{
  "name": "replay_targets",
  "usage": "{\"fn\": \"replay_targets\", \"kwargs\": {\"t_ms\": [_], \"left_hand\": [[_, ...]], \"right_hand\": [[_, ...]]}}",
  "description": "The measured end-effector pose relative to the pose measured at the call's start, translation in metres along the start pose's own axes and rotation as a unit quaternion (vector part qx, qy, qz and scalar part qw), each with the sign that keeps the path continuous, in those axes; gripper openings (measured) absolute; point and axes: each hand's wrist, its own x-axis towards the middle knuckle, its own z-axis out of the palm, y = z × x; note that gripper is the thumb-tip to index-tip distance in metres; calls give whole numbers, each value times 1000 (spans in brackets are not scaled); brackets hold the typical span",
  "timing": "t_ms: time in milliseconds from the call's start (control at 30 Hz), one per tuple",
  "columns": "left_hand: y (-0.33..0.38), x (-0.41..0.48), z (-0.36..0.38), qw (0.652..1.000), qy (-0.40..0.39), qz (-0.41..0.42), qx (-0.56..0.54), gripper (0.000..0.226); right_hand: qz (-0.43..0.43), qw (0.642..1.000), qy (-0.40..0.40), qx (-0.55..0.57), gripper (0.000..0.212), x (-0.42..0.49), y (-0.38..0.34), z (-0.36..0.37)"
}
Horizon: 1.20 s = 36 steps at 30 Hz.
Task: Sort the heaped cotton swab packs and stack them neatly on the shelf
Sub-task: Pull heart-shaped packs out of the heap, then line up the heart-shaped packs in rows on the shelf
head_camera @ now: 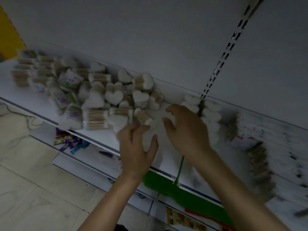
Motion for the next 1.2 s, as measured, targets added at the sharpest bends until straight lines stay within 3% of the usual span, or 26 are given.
{"fn": "replay_targets", "kwargs": {"t_ms": [100, 167, 200, 300, 433, 533, 667, 933, 1200], "left_hand": [[-26, 14, -23, 998, 27, -58, 19, 59], [-52, 25, -35, 996, -53, -61, 35, 66], [-65, 30, -38, 993, -105, -37, 29, 59], [-91, 36, -43, 974, -220, 57, -23, 36], [-85, 29, -34, 945, -296, 74, -118, 35], [-77, 30, -20, 908, -361, 84, -194, 47], [-74, 38, -12, 869, -432, -46, -236, 89], [-76, 31, -4, 878, -417, -82, -220, 94], [-83, 25, 3, 915, -358, -3, -186, 76]], "right_hand": [[126, 986, -20, 110, 60, -2, -27, 48], [200, 962, -45, 181, 72, 2, -32, 84], [223, 957, -43, 183, 67, 1, -31, 99], [258, 950, 52, 167, 39, -11, -34, 118], [284, 920, 213, 168, 40, -39, -43, 117], [277, 920, 247, 129, 45, -55, -44, 123], [282, 917, 266, 92, 49, -58, -44, 129], [283, 924, 253, 47, 40, -56, -46, 137], [269, 923, 275, 25, 44, -57, -45, 141]]}}
